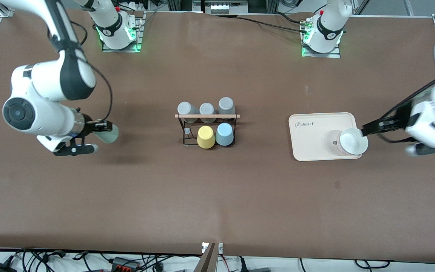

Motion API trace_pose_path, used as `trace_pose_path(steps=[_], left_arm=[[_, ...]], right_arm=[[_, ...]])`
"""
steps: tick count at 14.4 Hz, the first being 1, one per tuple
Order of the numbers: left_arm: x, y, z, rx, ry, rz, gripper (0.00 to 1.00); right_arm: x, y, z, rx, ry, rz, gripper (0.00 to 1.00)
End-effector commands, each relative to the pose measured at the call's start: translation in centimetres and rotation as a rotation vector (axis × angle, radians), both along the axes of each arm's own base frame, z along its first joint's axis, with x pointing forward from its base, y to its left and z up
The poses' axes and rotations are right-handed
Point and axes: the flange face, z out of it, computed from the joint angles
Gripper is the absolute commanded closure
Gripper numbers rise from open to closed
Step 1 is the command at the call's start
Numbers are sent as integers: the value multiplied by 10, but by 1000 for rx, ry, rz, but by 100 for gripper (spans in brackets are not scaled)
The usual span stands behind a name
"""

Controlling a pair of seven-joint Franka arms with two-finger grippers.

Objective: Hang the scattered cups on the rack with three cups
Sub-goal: 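Open the left gripper and withdraw it while the right gripper lifts the teal cup, then carry the teal cup with the right gripper and hang it on the rack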

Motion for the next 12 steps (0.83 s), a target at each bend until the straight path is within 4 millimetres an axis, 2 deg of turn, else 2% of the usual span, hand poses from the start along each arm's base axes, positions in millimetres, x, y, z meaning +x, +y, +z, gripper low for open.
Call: trace_pose_path(steps=[1, 3, 6, 9, 11, 12], left_arm=[[-33, 11, 19, -2, -17, -102, 0], [-48, 19, 33, 22, -45, -137, 0], [-67, 23, 57, 118, -76, -180, 0], [-76, 22, 60, 115, -82, -238, 0], [-89, 36, 58, 109, -94, -223, 0], [-91, 37, 54, 109, -99, -220, 0]], right_arm=[[-4, 59, 9, -10, -11, -65, 71], [-12, 106, 23, -23, -41, -130, 71], [-18, 164, 38, -29, -78, -219, 71], [-25, 207, 30, -25, -77, -303, 71], [-24, 223, 24, -21, -70, -348, 71], [-26, 230, 21, -17, -61, -357, 71]])
